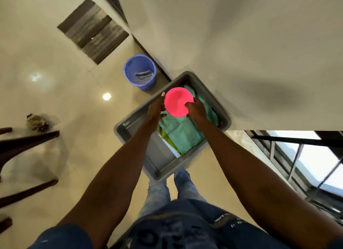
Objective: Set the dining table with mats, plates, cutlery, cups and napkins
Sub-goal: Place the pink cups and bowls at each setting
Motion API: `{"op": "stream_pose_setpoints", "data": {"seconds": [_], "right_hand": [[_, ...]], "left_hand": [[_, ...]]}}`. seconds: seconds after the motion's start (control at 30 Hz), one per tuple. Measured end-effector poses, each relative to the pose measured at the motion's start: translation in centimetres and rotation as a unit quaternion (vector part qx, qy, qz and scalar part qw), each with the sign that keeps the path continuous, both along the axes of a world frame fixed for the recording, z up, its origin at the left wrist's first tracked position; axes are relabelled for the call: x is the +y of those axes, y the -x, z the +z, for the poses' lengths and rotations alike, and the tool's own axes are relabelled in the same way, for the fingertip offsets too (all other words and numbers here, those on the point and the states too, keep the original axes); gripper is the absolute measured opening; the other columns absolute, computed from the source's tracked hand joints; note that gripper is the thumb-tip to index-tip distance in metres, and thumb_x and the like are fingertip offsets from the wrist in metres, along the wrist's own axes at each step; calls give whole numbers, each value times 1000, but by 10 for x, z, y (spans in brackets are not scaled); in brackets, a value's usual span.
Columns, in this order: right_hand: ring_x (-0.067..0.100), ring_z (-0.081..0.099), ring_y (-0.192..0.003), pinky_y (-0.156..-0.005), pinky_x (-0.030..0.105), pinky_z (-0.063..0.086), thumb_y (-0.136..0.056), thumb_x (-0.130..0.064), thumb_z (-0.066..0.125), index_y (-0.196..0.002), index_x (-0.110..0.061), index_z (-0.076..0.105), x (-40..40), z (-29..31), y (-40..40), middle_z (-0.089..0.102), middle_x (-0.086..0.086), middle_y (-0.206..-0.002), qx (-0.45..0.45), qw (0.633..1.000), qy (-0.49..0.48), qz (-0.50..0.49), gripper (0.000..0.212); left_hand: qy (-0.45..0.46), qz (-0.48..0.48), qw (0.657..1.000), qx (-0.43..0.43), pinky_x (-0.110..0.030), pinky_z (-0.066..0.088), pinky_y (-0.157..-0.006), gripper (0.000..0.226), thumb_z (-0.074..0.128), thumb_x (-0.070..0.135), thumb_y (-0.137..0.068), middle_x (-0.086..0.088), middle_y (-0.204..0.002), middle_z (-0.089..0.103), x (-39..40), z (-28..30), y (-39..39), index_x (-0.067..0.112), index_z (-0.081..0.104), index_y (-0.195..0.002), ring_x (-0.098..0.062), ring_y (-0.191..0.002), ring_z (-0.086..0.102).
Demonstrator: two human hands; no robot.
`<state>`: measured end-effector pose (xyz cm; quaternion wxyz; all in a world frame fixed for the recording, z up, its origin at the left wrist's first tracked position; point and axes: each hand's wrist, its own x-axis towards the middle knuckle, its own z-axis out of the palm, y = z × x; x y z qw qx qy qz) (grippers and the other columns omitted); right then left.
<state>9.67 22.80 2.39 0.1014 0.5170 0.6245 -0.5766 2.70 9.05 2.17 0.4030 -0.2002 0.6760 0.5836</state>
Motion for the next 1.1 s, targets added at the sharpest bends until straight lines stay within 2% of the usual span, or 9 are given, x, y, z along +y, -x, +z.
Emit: {"op": "stream_pose_setpoints", "data": {"seconds": [0.1,0.2,0.3,0.47,0.63,0.77,0.87,0.97,1.1], "right_hand": [[27,61,-77,-64,39,56,-85,-20,58,-105,-12,58,-36,35,-12,63,13,-98,13,998,16,58,21],[28,64,-78,-62,38,57,-73,-33,59,-99,-12,62,-79,55,-23,67,15,-95,31,993,30,112,34],[31,68,-81,-69,49,60,-66,-39,59,-93,-15,66,-130,69,-27,70,13,-92,45,984,23,173,37],[28,66,-89,-72,47,60,-83,-29,63,-106,-13,61,-233,97,-31,66,11,-102,63,959,57,271,28],[27,65,-96,-77,43,60,-87,-38,60,-113,-20,60,-352,106,-42,65,8,-113,69,920,91,375,31],[18,61,-89,-77,41,58,-93,-33,58,-112,-22,59,-466,111,-60,61,4,-108,71,888,118,440,22],[18,60,-88,-79,44,58,-94,-34,58,-111,-23,59,-554,114,-77,61,5,-110,67,850,126,507,21],[26,62,-99,-81,50,59,-94,-35,57,-113,-21,59,-634,119,-99,62,9,-116,83,802,135,575,24],[26,60,-102,-83,52,57,-95,-38,56,-122,-15,54,-732,127,-131,59,8,-118,93,730,140,662,35]], "left_hand": [[-22,51,998,-24,-38,52,-82,37,54,55,-92,-4,-97,66,-38,30,-24,21,65,-101,-22,-93,62],[-45,116,991,-41,-44,55,-89,46,55,62,-87,-7,-108,70,-86,58,-50,22,66,-106,-29,-102,65],[-58,159,986,-8,-43,56,-84,58,56,68,-81,-6,-110,71,-141,81,-75,25,65,-119,-29,-104,66],[-74,219,973,20,-44,57,-84,50,53,62,-89,-5,-113,65,-246,101,-113,26,58,-123,-27,-104,64],[-78,316,944,52,-38,55,-75,31,54,41,-95,-4,-117,62,-361,94,-158,23,58,-119,-24,-98,63],[-61,421,903,69,-37,54,-75,20,56,39,-94,-2,-112,62,-459,91,-200,26,59,-109,-23,-96,63],[-42,500,862,66,-36,54,-73,25,57,42,-92,-4,-117,62,-531,97,-234,25,58,-111,-25,-99,63],[-30,583,808,78,-35,53,-72,27,55,43,-93,-7,-117,62,-593,106,-270,24,58,-113,-28,-103,62],[-20,686,720,103,-35,54,-74,32,55,45,-94,-10,-119,63,-662,118,-314,23,56,-116,-31,-109,61]]}}
